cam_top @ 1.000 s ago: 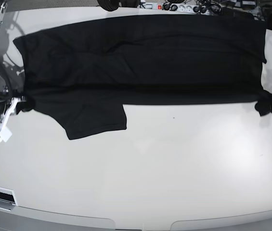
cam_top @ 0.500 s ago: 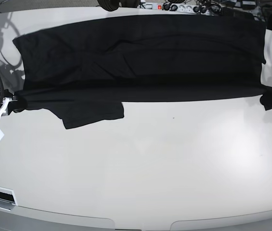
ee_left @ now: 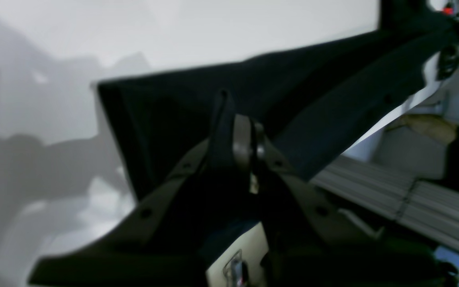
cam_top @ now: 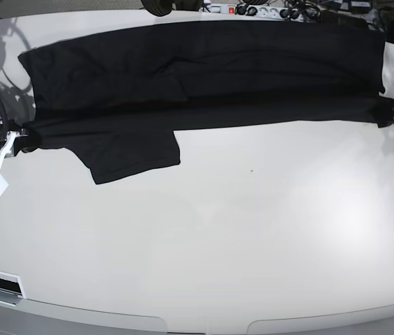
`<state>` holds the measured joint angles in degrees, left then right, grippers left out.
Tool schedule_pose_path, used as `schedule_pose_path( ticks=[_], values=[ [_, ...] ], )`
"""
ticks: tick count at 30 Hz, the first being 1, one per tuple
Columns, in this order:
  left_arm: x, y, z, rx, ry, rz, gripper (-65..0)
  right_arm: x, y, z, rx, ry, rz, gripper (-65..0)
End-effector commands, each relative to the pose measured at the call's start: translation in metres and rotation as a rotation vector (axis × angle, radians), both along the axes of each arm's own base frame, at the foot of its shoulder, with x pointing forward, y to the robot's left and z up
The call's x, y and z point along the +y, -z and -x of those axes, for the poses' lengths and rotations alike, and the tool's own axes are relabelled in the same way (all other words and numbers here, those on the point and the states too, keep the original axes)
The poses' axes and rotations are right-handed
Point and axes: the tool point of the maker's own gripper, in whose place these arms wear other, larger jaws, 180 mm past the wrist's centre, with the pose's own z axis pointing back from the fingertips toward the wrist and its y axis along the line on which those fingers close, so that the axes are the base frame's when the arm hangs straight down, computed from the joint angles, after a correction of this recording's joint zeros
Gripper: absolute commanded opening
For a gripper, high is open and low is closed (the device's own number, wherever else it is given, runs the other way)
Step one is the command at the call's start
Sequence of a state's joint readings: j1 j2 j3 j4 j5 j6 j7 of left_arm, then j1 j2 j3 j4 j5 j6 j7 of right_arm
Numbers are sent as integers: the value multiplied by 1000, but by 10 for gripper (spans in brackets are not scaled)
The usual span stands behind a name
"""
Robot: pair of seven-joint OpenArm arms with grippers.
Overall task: Layout the t-shirt on the table in an organized manner, then fold the t-shirt properly
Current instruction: 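Lift the hem edge with both grippers and fold it toward the collar, then sweep the right gripper along the folded edge toward the collar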
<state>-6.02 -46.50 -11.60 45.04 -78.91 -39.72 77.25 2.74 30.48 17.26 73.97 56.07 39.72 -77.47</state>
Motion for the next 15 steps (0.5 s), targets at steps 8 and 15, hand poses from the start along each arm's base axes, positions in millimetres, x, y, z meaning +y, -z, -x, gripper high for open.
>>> schedule_pose_path(
  ticks=[8,15],
  values=[
    [12,-6,-4,-32,-19,-32,-509,-15,-2,1,-8,-10,69,-531],
    [12,-5,-3,-29,-18,-36,-249,-27,-24,-18,-67,-3,82,-297]
  ],
)
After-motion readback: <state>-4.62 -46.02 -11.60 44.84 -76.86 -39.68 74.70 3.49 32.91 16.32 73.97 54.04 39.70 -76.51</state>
